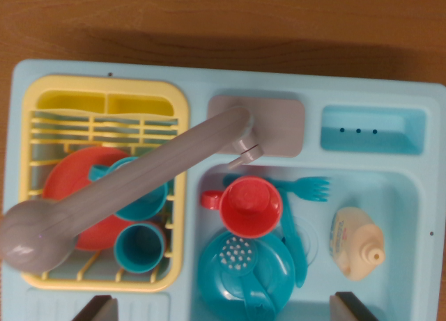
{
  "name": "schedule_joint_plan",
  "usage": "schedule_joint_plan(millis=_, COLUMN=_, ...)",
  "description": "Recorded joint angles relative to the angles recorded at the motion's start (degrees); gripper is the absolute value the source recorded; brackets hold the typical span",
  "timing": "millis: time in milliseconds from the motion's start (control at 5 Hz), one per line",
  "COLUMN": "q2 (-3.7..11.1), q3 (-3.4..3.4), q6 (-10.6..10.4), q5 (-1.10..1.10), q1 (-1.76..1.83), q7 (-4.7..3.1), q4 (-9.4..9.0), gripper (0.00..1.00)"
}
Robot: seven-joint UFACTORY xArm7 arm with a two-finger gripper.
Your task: Pick detergent from the sink
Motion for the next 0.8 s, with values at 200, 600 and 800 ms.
schedule_joint_plan(millis=200, q2=0.52, q3=-0.30, q6=-1.49, q5=-0.03, q1=-0.37, q7=-0.26, q4=-1.20, gripper=0.00)
schedule_joint_plan(millis=600, q2=1.17, q3=-0.68, q6=-3.33, q5=-0.06, q1=-0.83, q7=-0.58, q4=-2.68, gripper=0.00)
schedule_joint_plan(millis=800, q2=1.17, q3=-0.68, q6=-3.33, q5=-0.06, q1=-0.83, q7=-0.58, q4=-2.68, gripper=0.00)
